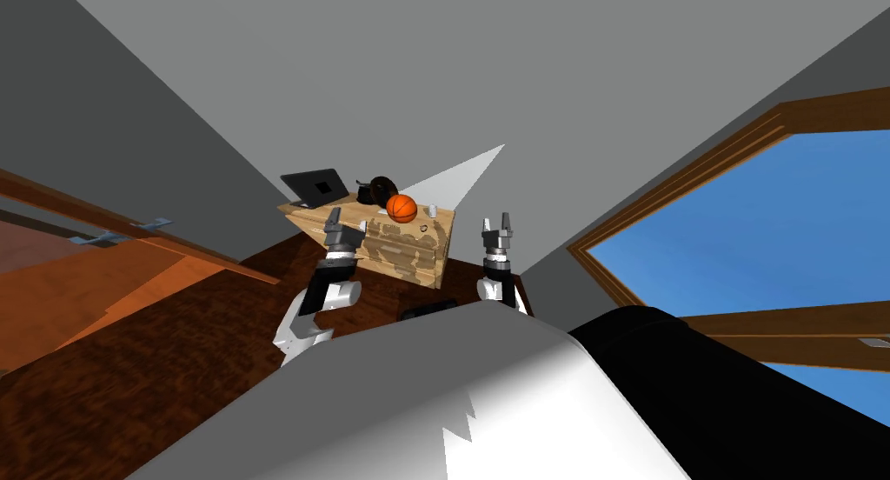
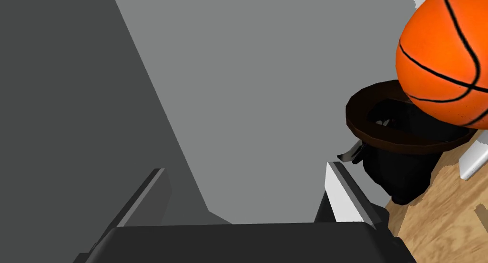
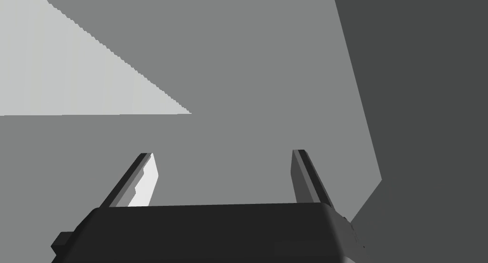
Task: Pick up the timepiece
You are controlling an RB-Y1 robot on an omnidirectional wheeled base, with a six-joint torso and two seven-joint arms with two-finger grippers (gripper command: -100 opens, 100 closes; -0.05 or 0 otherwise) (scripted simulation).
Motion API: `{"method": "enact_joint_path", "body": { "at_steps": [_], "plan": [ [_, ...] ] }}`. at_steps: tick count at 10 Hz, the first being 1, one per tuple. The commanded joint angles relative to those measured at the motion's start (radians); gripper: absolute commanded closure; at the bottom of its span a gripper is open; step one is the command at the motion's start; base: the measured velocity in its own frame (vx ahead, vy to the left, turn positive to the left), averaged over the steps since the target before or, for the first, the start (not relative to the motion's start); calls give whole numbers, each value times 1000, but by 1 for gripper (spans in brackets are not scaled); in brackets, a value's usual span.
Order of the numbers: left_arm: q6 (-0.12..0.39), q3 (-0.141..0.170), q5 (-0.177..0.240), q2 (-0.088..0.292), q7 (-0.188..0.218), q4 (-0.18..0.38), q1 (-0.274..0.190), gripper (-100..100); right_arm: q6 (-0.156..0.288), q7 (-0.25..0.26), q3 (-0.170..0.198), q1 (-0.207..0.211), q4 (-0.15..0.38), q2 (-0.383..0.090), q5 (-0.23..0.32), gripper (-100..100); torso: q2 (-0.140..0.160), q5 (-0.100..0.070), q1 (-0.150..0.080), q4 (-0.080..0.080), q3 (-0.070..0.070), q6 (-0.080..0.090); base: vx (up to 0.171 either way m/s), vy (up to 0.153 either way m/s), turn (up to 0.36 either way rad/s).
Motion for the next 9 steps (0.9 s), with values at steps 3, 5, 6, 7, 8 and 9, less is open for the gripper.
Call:
{"method": "enact_joint_path", "body": {
  "at_steps": [3, 5, 6, 7, 8, 9],
  "plan": [
    [68, 18, 18, -1, 47, 95, -84, -100, 0, 0, 0, 0, 0, 0, 0, 0, 1, 0, 1, 0, 0, 0, -51, 68, -21],
    [101, 26, 28, -3, 69, 140, -124, -100, 0, 0, 0, 0, 0, 0, 0, 0, 0, 0, -1, 0, 0, 0, -34, 36, -18],
    [136, 35, 38, -5, 91, 185, -165, -100, 0, 0, 0, 0, 0, 0, 0, 0, -1, 0, -2, 0, 0, 0, -27, 34, -21],
    [136, 35, 38, -5, 91, 187, -165, -100, 0, 0, 0, 0, 0, 0, 0, 0, -1, 0, -2, 0, -1, 0, -23, 28, -17],
    [172, 43, 49, -8, 111, 234, -207, -100, 0, 0, 0, 0, 0, 0, 0, 0, -1, 0, -2, 0, -1, 0, -26, 24, -26],
    [173, 43, 49, -8, 111, 234, -207, -100, 0, 0, 0, 0, 0, 0, 0, 0, -1, -1, -2, 0, -1, 0, -28, 25, -16]
  ]
}}
